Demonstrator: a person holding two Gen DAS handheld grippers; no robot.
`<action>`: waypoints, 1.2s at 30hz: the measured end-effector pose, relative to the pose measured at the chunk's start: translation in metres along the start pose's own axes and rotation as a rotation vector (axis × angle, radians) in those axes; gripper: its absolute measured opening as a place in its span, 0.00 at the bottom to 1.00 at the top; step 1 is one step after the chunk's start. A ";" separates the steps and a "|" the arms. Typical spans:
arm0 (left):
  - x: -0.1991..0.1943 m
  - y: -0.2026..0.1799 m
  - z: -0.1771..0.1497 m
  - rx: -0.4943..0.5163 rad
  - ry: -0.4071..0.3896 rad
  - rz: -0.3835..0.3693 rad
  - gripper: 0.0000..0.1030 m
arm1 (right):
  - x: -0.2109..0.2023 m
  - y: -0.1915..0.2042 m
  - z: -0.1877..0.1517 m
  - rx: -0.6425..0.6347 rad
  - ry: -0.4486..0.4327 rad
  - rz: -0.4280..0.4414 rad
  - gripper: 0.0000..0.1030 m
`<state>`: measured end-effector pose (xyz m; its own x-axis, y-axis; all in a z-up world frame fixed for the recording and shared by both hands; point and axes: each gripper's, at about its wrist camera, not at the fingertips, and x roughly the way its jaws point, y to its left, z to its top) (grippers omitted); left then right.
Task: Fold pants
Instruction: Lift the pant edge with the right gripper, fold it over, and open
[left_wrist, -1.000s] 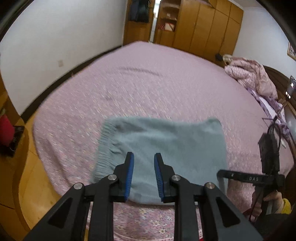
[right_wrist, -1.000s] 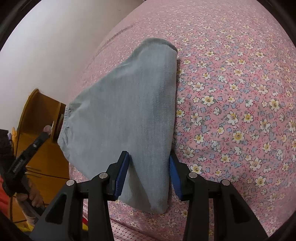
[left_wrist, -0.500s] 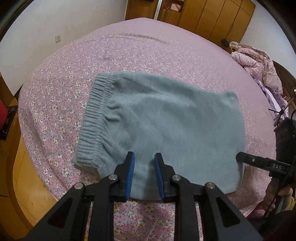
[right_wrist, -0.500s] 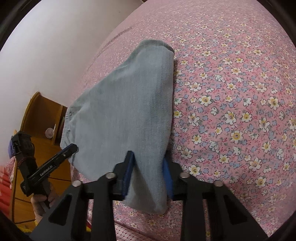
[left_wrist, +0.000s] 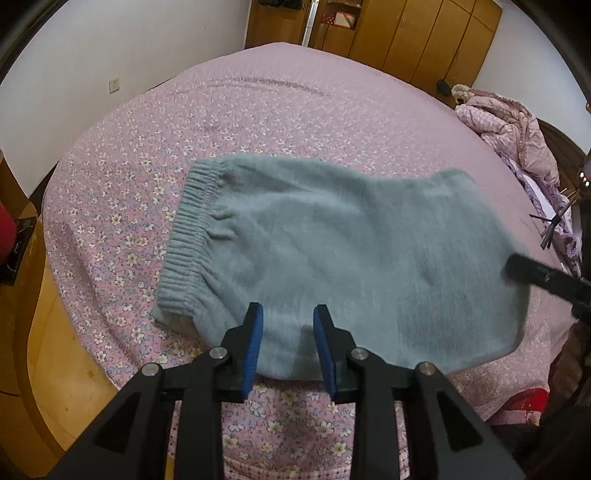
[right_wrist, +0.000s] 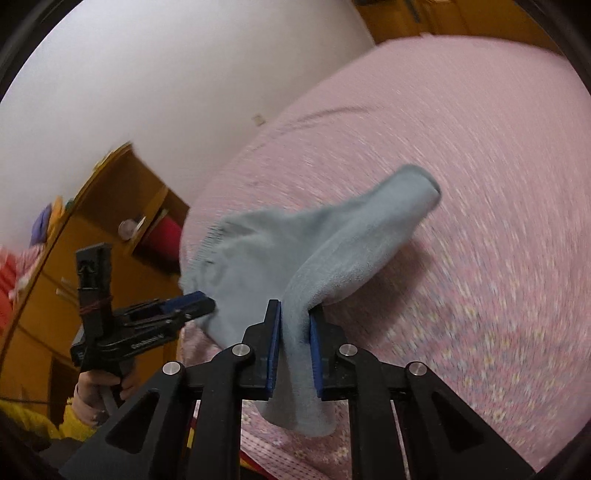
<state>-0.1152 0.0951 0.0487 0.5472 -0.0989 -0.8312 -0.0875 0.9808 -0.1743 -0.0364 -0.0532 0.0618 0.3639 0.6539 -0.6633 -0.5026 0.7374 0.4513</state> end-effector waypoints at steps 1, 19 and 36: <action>-0.002 0.002 0.000 -0.005 -0.003 -0.001 0.28 | -0.001 0.006 0.005 -0.022 0.000 0.001 0.15; -0.030 0.062 0.038 -0.059 -0.064 0.075 0.30 | 0.095 0.135 0.071 -0.212 0.163 0.196 0.15; -0.035 0.075 0.042 -0.127 -0.066 0.048 0.30 | 0.131 0.105 0.070 -0.134 0.171 0.084 0.26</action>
<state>-0.1059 0.1796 0.0867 0.5930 -0.0370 -0.8044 -0.2175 0.9544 -0.2043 0.0139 0.1220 0.0641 0.1834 0.6656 -0.7234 -0.6297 0.6446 0.4335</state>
